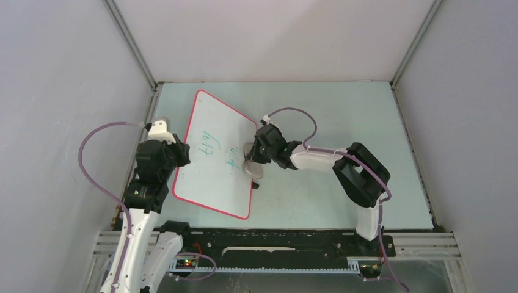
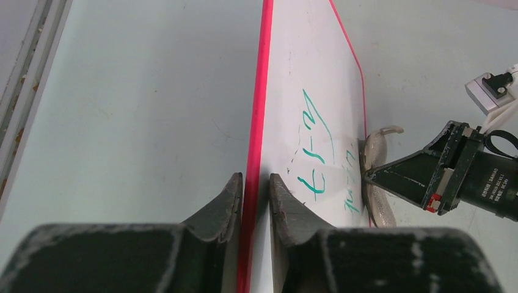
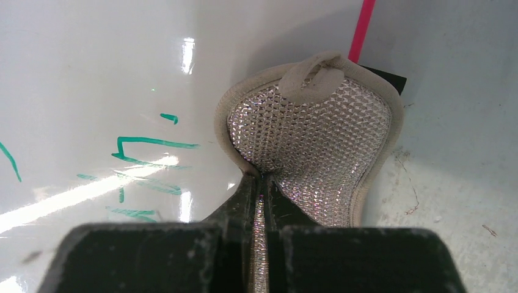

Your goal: Erase the whiteboard

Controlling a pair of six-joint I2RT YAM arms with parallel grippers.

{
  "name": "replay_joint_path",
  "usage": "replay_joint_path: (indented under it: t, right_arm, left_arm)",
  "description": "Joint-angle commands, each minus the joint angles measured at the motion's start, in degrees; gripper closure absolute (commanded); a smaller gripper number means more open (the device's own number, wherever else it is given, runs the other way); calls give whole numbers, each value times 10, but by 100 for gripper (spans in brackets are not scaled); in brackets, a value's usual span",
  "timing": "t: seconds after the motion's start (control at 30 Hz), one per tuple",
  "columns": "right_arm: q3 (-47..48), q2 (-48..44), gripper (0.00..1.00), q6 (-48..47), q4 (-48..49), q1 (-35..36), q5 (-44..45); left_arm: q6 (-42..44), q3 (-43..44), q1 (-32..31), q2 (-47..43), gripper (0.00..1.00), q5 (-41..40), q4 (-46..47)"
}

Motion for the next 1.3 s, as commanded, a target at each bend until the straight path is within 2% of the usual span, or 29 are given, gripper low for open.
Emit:
replay_joint_path:
  t: [0.0,0.3,0.43,0.53,0.83,1.0,1.07,1.27]
  right_arm:
    - [-8,3,100,-24,64,30,-58]
    - [109,-32,100,-97,62,136,-63]
    - [126,-29,100,-118,57,150,-64]
    - [100,-18,100,-102,49,133,-70]
    - [-106,-44,100,-55,103,54,-62]
    - [-126,-49,100,-53,133,49,-68]
    - [-101,-43,100,-55,130,61,-75]
    - [61,-34,100,-88,73,127,-82]
  left_arm:
    - [-8,-9,-7,8,100,13,-26]
    - [-8,-9,-7,14,100,13,-27]
    - [-7,-9,-7,14,100,13,-27]
    - [-8,-9,-6,13,100,13,-27]
    - [-8,-8,-6,10,100,13,-27]
    - [-8,-8,-7,11,100,13,-26]
    - [-8,-8,-7,12,100,13,-26]
    - [-8,-9,-7,15,100,12,-27]
